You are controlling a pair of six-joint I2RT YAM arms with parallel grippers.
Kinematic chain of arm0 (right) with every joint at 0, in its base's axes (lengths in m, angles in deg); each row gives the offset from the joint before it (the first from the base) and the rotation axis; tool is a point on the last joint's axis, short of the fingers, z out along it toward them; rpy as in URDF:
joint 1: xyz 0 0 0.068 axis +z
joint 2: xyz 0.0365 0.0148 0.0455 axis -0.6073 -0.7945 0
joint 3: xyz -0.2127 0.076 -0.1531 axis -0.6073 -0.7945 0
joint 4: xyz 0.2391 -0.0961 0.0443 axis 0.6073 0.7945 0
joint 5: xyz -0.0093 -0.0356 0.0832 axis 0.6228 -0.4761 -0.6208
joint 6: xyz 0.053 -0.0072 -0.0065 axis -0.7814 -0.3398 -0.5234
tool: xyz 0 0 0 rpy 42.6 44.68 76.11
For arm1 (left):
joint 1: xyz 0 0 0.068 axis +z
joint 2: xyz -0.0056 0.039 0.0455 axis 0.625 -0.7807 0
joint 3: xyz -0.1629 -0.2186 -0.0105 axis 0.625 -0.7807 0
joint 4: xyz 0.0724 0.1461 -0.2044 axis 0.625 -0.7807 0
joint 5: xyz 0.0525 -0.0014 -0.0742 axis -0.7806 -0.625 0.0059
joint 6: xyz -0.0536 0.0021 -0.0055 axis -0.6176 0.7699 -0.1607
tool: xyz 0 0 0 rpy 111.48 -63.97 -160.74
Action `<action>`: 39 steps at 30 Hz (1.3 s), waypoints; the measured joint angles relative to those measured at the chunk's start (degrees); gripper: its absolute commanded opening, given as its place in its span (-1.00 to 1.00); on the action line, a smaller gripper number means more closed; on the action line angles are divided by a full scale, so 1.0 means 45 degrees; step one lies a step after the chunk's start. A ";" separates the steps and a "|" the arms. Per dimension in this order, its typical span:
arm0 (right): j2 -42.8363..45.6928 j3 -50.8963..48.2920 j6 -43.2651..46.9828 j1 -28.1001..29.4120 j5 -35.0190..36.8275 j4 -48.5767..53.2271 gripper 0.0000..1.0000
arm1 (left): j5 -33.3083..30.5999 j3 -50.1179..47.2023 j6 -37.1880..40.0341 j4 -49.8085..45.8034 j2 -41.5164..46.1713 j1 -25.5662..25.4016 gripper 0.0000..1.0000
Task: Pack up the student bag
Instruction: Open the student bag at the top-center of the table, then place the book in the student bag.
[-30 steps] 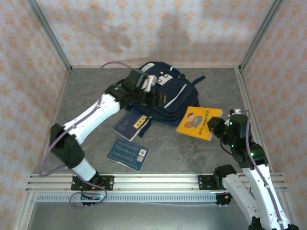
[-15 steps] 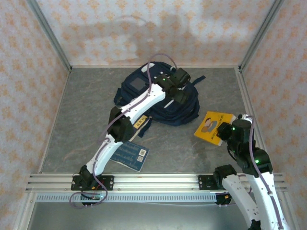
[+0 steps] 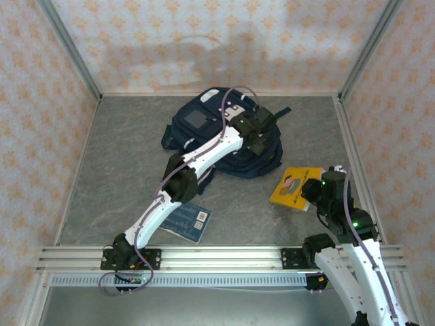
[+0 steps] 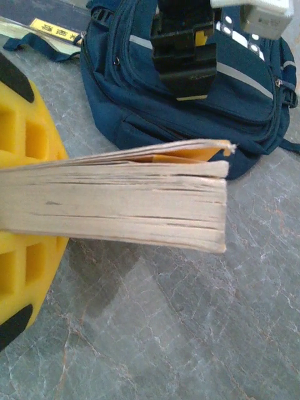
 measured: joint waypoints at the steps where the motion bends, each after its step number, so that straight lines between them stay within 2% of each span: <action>1: 0.0010 0.0000 0.0000 0.0000 -0.0024 -0.0029 -1.00 | 0.0029 0.0058 0.0034 0.0034 -0.0078 -0.0024 0.14; 6: 0.0092 0.0000 -0.0005 0.0000 -0.0117 -0.0160 -1.00 | 0.0379 0.0267 0.0141 0.0219 -0.0369 -0.0131 -0.80; 8: 0.0146 0.0000 0.0000 0.0000 -0.0107 -0.0160 -1.00 | 0.0384 0.0330 0.0185 0.0160 -0.0379 -0.0092 -1.00; 16: 0.0364 0.0063 -0.0010 0.0000 0.0136 -0.0170 -1.00 | 0.2331 0.0364 -0.0248 -0.0209 0.0282 0.0724 -1.00; 29: 0.0243 0.0597 -0.0923 0.0000 0.0423 -0.1681 -1.00 | 0.3672 -0.0690 0.0073 -0.1506 0.4590 0.1229 -1.00; 38: -0.0364 0.0223 -0.2939 0.0000 -0.0593 -0.3803 -1.00 | 0.5129 -0.1093 0.0136 -0.1758 0.4702 0.1151 -1.00; 39: -0.0520 0.0102 -0.3254 0.0000 -0.0695 -0.4143 -1.00 | 0.5251 -0.1093 0.0126 -0.1797 0.4702 0.1156 -0.84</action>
